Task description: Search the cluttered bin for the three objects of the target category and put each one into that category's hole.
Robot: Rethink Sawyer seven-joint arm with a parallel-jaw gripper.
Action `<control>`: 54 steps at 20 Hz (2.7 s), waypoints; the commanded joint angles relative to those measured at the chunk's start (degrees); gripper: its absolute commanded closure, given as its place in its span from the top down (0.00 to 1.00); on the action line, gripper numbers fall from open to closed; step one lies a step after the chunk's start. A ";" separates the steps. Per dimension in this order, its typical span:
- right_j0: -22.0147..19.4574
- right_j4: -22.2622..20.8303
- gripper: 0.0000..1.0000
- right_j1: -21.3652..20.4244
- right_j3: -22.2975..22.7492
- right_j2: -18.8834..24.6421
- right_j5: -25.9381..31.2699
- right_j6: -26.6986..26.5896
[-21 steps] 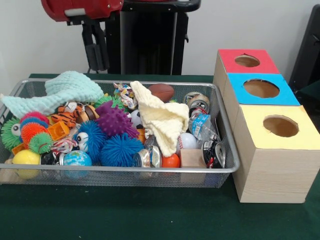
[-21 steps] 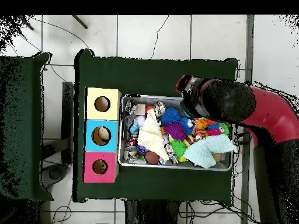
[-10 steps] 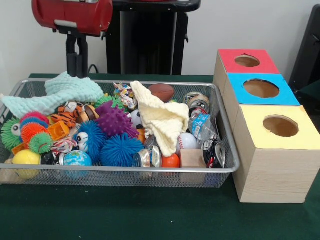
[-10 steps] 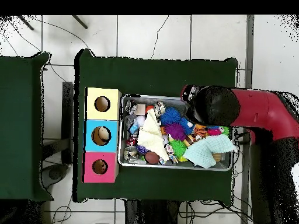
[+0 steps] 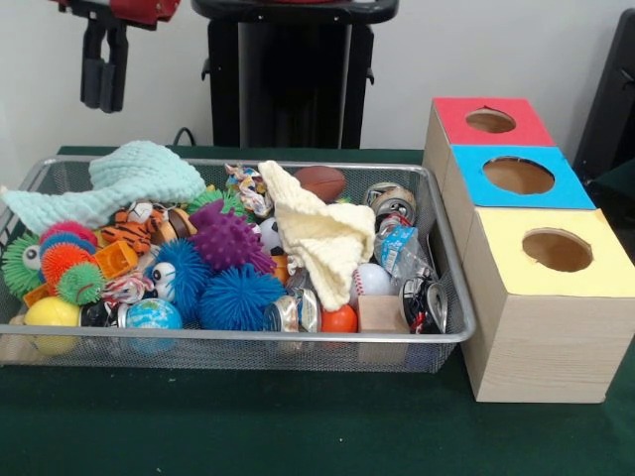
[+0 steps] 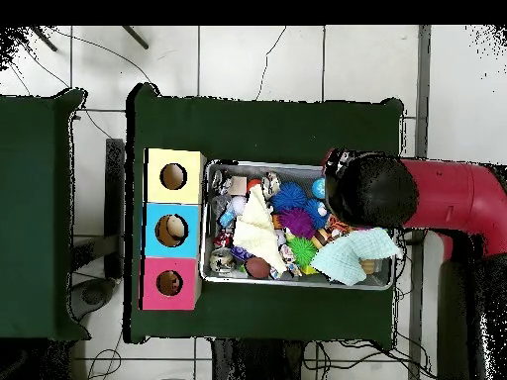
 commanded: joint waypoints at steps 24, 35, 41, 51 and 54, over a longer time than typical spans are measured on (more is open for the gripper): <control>-3.18 -3.87 0.00 5.38 13.74 -0.62 -14.49 -5.01; -1.37 -1.05 1.00 5.74 14.76 -2.33 -19.83 3.79; -0.22 1.91 1.00 5.91 15.25 -3.71 -19.11 6.86; 3.59 6.13 1.00 9.50 14.03 -9.65 -22.75 12.53; 4.03 7.56 1.00 10.03 14.20 -10.67 -23.72 12.40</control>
